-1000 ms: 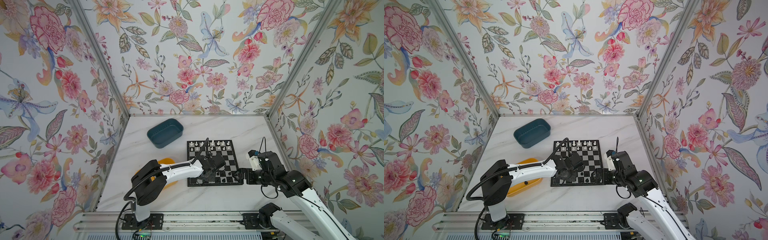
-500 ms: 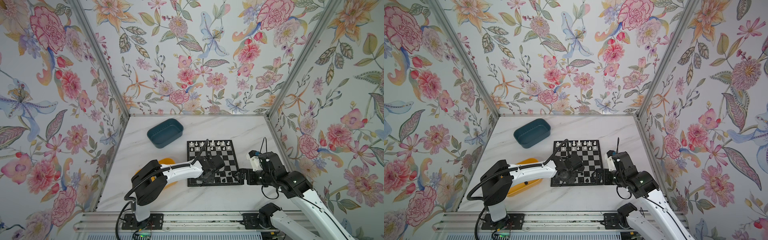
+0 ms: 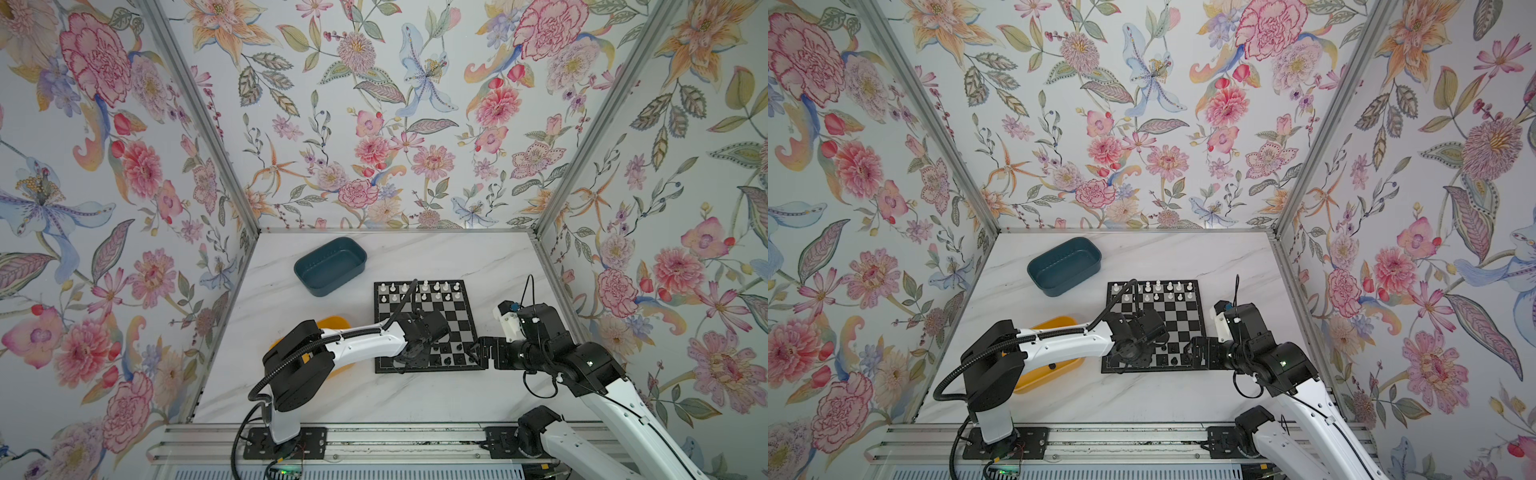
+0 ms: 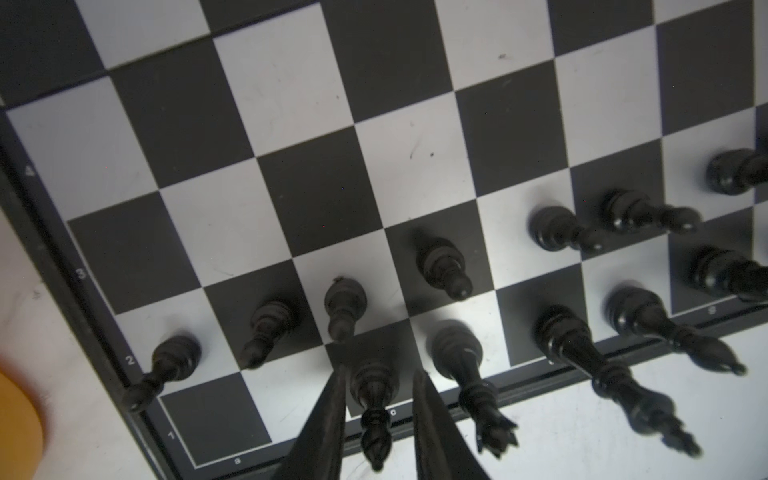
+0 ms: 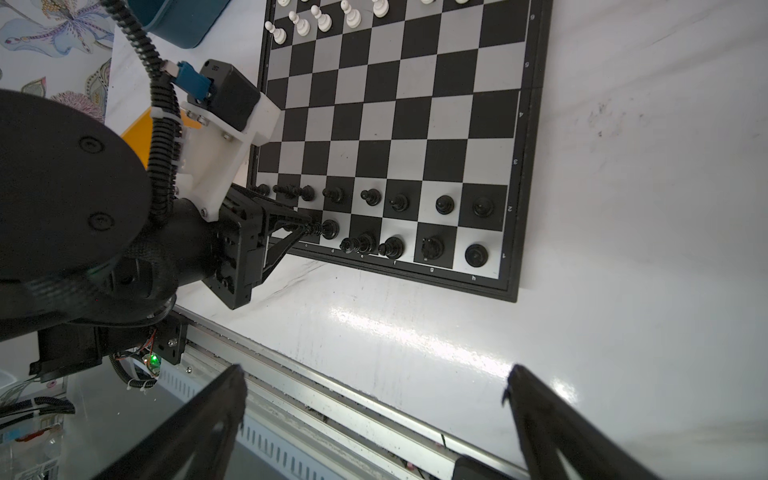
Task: Set up the chess pieces on the board
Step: 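Lower the piece onto a nearest-row square and open the left gripper, then move the open left gripper back over the yellow tub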
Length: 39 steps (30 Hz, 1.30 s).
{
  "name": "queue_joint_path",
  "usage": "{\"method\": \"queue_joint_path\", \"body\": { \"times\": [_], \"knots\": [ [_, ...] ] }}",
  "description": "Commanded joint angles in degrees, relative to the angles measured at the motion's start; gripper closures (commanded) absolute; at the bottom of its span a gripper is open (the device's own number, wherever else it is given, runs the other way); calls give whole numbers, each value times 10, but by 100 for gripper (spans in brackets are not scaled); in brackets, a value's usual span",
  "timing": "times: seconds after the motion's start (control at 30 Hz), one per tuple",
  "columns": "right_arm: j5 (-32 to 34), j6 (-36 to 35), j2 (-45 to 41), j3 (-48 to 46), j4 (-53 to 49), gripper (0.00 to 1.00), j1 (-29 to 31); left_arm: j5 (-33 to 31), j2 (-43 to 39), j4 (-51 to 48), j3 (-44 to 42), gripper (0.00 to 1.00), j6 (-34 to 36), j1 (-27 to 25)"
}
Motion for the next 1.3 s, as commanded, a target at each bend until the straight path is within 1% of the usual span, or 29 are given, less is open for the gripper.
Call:
{"method": "queue_joint_path", "body": {
  "times": [0.0,0.13,0.33,0.43,0.53,0.63,0.77,0.9,1.0,1.13,1.27],
  "knots": [
    [-6,-3,0,-7,-14,1,-4,-20,-6,-24,15,68,0,-7],
    [-5,-3,-1,-6,-15,1,-5,-28,-17,-35,27,68,-2,-7],
    [-4,-6,2,-1,-14,1,-6,-57,-40,-66,86,66,2,-2],
    [-2,-10,9,5,-14,1,-7,-83,-62,-87,110,64,5,7],
    [0,-14,23,20,-14,1,-8,-115,-101,-115,103,63,4,24],
    [0,-20,47,36,-8,1,-7,-144,-160,-134,53,62,0,54],
    [-10,-36,90,62,8,1,-5,-162,-263,-144,-42,62,-21,100],
    [-24,-51,148,98,32,1,0,-167,-370,-143,-161,60,-59,146],
    [-36,-61,197,124,53,1,4,-155,-437,-135,-248,59,-90,179],
    [-51,-68,259,159,79,1,12,-141,-484,-127,-311,58,-104,213],
    [-57,-79,327,209,93,1,23,-121,-492,-111,-341,59,-79,263]
  ]
}}
